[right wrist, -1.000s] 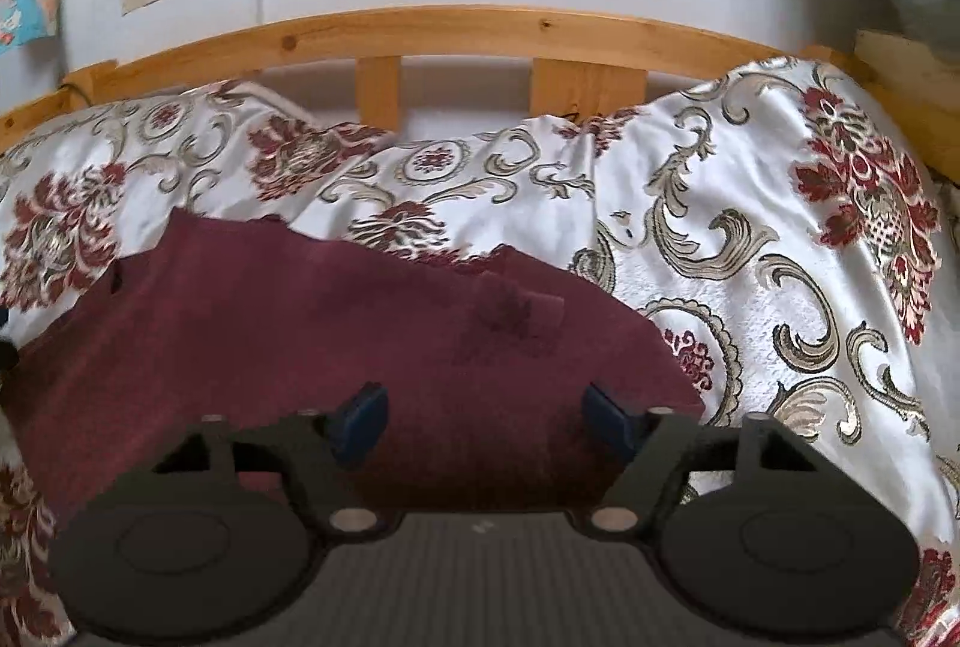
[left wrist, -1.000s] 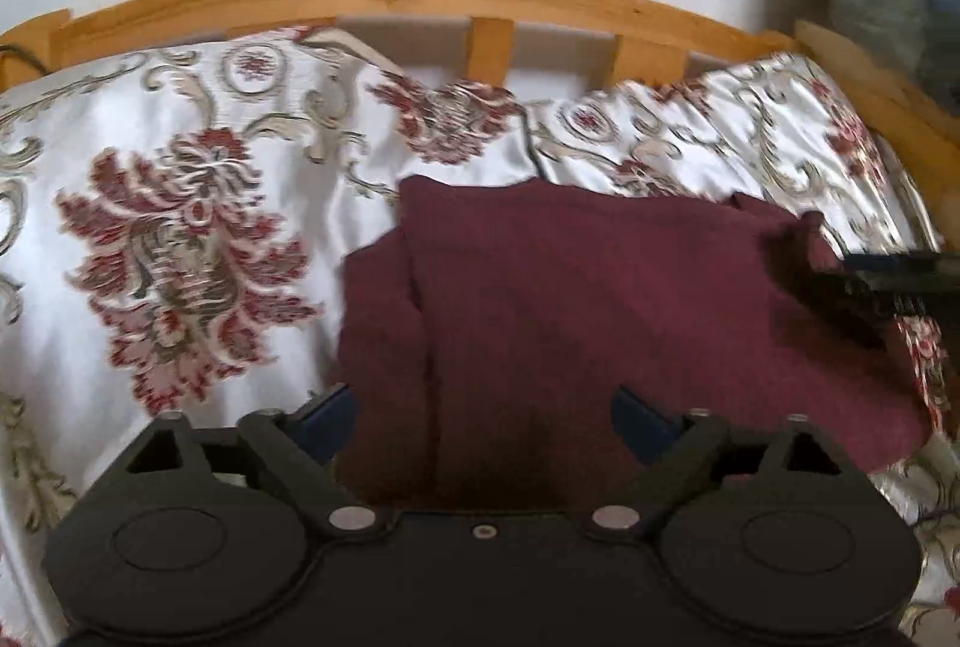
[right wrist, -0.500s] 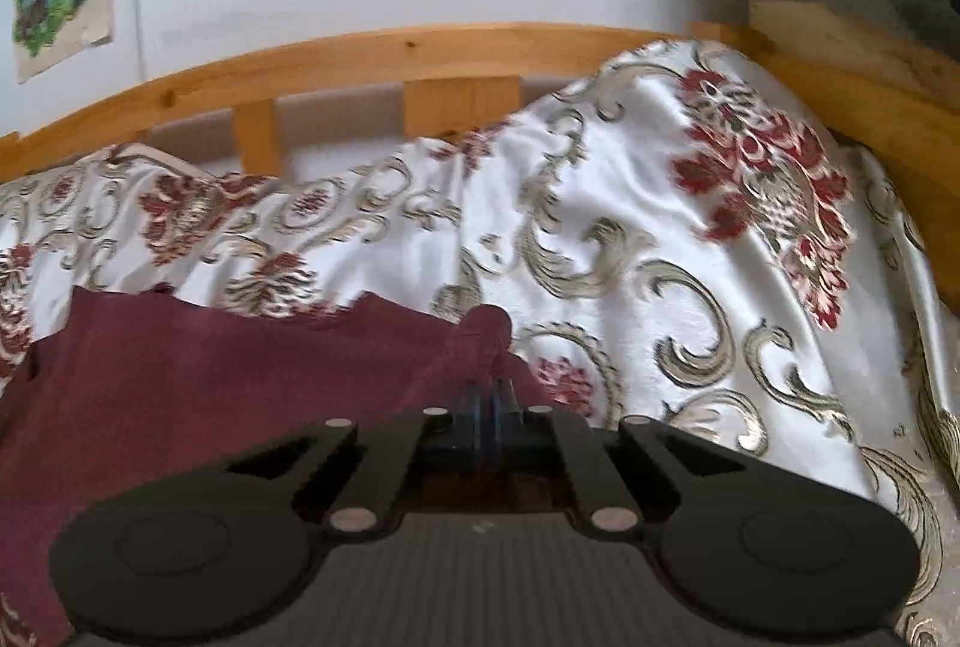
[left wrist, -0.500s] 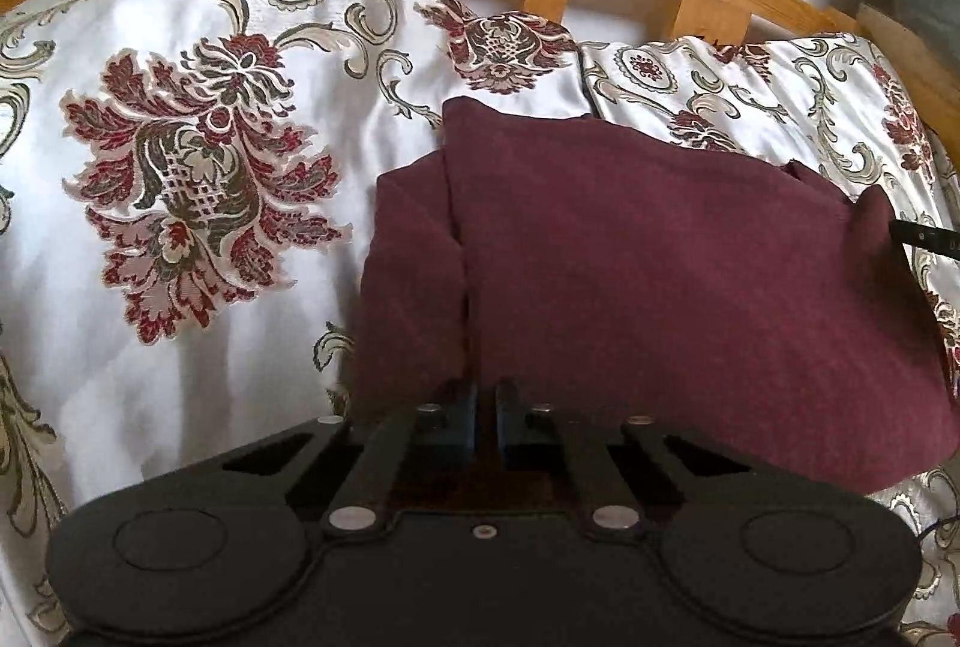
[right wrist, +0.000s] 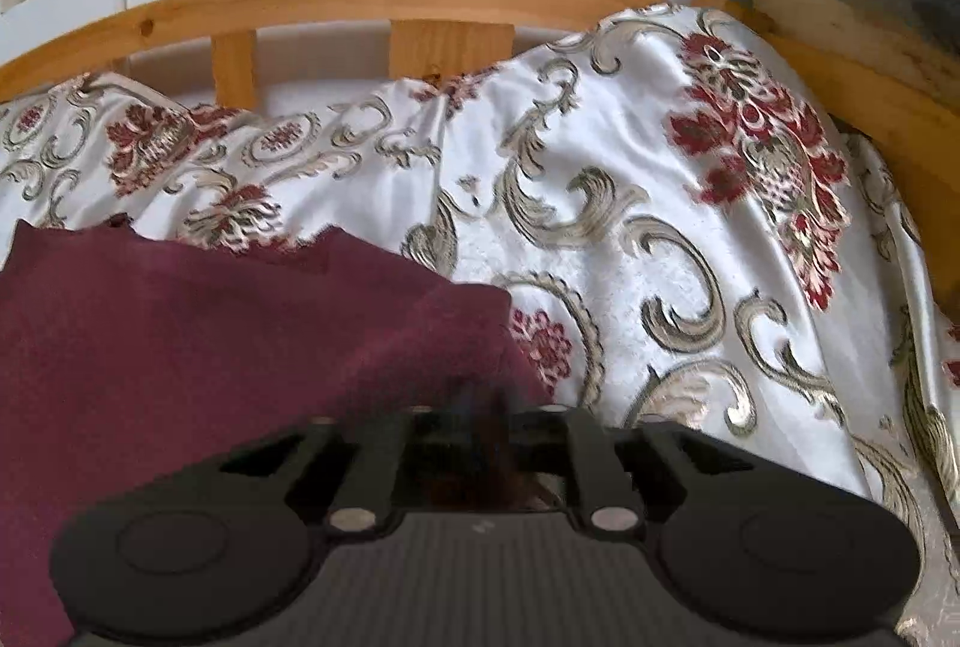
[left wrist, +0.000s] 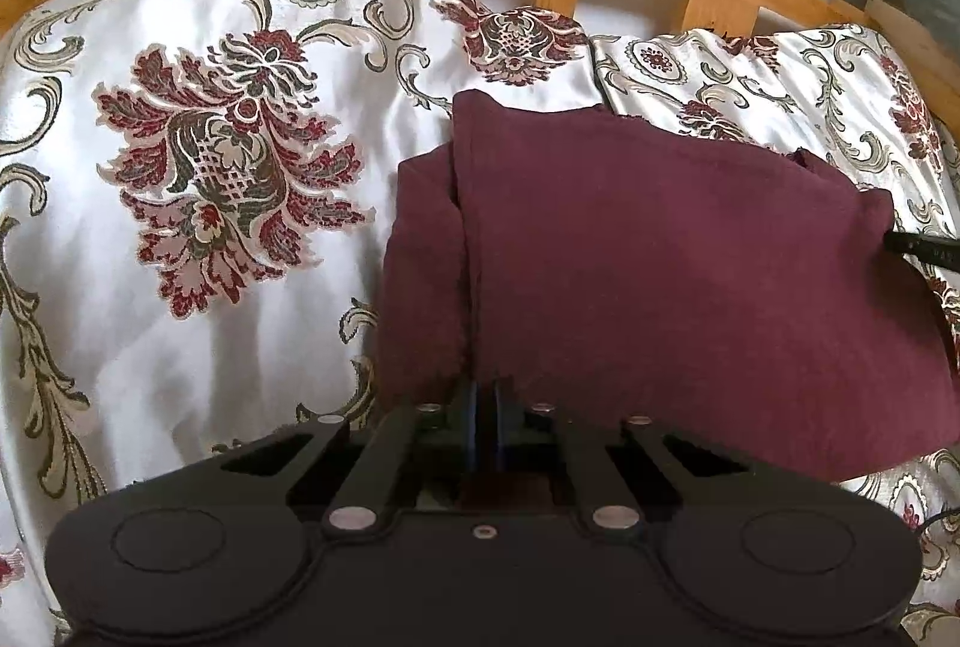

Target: Fold small clothes

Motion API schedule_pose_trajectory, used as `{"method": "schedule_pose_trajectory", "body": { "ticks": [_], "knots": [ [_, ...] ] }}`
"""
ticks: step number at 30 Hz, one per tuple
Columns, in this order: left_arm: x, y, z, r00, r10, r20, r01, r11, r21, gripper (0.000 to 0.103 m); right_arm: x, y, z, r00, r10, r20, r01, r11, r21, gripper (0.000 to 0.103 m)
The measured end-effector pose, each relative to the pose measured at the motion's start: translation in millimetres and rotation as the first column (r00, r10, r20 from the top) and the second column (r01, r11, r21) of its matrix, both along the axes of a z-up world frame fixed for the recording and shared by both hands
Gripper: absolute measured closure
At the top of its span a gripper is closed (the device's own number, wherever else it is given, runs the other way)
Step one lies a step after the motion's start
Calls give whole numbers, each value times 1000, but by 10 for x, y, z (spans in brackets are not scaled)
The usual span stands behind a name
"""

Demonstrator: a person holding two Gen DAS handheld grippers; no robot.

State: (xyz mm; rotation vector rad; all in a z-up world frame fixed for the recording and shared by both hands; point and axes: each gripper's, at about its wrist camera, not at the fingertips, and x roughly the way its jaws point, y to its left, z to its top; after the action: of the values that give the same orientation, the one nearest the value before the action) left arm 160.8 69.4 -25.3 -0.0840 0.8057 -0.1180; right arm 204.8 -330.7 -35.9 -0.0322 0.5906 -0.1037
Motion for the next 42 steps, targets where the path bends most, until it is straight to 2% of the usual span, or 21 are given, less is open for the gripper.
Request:
{"method": "schedule_pose_trajectory", "body": {
  "ticks": [2,3,4,6,7,10,12,14,17,22,25,28,33,37,42],
  "knots": [
    [1,12,-4,1000,-9,-2,9,1000,-8,86,-62,-13,-19,1000,2,4,-2,1000,1,30],
    [-3,27,-3,1000,-7,-1,7,1000,-23,82,-112,-9,-24,1000,0,11,0,1000,-7,23],
    [-4,41,1,1000,-4,-4,4,999,-35,79,-163,-7,-21,1000,-1,16,1,1000,-16,20],
    [-9,71,18,1000,12,-7,-12,998,-57,65,-276,12,-21,1000,-3,26,4,1000,-31,13],
    [-18,83,30,1000,20,-3,-20,998,-63,61,-329,25,-15,999,-10,33,11,999,-36,10],
    [-54,122,83,998,53,18,-51,997,-65,40,-552,93,3,998,-25,51,27,999,-34,3],
    [-91,155,127,995,92,39,-90,994,-54,15,-713,160,3,997,-33,71,35,999,-36,0],
    [-128,201,154,991,124,59,-121,991,-53,7,-896,243,-14,994,-64,91,68,997,-45,0],
    [-133,278,156,986,157,64,-151,985,-81,1,-1177,366,-83,983,-137,126,149,985,-92,0],
    [-73,331,69,987,160,12,-157,980,-120,1,-1518,462,-266,974,-185,129,199,974,-106,0],
    [-56,305,29,986,165,-20,-166,980,-111,1,-1571,500,-400,978,-192,87,202,972,-124,0],
    [-53,236,-20,983,165,-75,-169,984,-58,1,-1578,508,-460,977,-199,82,208,970,-124,0],
    [-48,157,-49,993,101,-62,-103,994,-37,1,-1611,509,-387,969,-222,111,234,965,-115,0],
    [-36,101,-42,996,84,-35,-84,996,-11,1,-1667,545,-206,944,-273,187,290,955,-69,0],
    [15,49,-69,998,50,-40,-50,999,12,1,-1593,713,-31,942,-235,241,254,966,-51,0]
  ]
}}
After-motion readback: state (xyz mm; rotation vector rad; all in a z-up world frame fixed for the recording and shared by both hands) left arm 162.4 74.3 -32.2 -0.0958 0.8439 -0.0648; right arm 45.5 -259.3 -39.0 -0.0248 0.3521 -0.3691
